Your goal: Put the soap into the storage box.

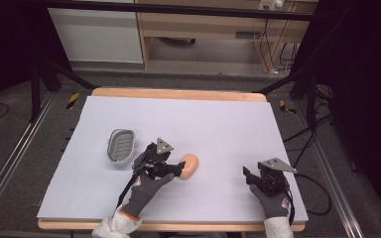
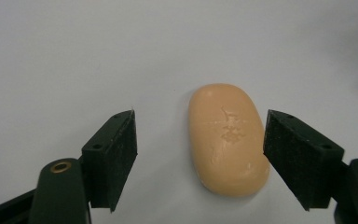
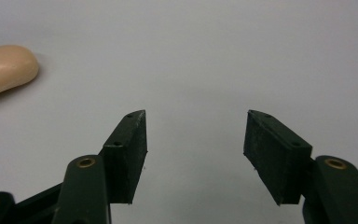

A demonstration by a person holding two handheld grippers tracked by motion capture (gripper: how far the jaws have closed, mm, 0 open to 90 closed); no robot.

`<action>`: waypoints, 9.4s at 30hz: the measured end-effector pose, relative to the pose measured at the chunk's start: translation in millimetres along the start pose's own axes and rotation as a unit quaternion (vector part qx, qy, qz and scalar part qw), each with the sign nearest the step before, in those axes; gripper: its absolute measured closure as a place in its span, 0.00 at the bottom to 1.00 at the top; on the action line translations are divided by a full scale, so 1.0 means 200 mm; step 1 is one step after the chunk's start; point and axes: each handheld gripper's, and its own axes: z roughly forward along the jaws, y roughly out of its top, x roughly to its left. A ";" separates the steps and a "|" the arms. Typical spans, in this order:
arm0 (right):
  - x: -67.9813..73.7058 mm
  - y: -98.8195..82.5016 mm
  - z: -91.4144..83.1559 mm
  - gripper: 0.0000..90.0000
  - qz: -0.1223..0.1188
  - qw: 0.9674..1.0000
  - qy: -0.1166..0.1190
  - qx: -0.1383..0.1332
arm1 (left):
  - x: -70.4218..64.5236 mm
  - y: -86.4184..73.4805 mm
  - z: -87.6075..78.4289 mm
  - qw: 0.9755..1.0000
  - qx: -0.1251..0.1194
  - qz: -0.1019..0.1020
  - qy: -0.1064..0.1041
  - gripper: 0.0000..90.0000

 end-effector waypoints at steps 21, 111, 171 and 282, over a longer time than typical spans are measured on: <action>0.00 0.00 0.00 0.43 0.003 1.000 0.003 0.000 | -0.09 0.02 0.16 0.999 0.039 0.023 -0.010 0.24; 0.00 0.00 0.00 0.44 -0.002 1.000 0.009 0.000 | 0.03 0.07 -0.12 1.000 0.020 -0.005 0.005 0.35; 0.00 0.00 0.01 0.44 -0.002 1.000 0.011 0.005 | 0.63 0.02 -0.32 0.990 -0.016 -0.097 0.103 0.35; 0.01 0.00 0.00 0.44 0.001 1.000 0.017 0.003 | 0.54 -0.15 -0.34 0.993 -0.035 -0.076 0.085 0.35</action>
